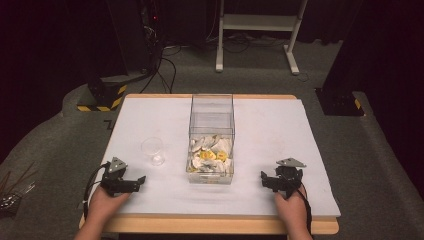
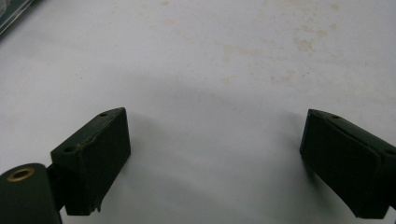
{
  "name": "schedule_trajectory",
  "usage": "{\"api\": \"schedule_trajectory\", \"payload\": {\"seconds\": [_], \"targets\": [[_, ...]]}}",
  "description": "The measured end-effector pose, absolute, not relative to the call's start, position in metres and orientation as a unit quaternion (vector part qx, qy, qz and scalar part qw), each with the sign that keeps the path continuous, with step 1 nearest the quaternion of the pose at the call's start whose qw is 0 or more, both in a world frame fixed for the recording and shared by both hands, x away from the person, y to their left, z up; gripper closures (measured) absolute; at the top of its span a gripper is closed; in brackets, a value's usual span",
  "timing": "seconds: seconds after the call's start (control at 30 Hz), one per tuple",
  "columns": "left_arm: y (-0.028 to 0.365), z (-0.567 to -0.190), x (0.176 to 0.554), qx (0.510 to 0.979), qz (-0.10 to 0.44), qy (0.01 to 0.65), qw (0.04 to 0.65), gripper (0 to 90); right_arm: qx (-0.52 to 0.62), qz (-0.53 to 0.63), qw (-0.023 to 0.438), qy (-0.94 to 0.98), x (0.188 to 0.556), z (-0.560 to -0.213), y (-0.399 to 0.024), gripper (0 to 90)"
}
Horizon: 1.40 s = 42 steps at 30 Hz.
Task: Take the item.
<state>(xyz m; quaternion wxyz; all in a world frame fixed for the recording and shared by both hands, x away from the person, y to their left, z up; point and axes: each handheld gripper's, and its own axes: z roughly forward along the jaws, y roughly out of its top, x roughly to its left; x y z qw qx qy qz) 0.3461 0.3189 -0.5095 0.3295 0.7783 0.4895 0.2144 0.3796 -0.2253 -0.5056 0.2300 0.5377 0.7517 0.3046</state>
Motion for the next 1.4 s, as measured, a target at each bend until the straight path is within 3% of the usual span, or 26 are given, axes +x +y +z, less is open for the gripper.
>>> {"api": "schedule_trajectory", "payload": {"seconds": [1.4], "targets": [[0.313,-0.493,0.340,0.778,0.219,0.474,0.349,10.9,0.538,0.305,0.230,0.752,0.380,-0.506,-0.225,8.3]]}}
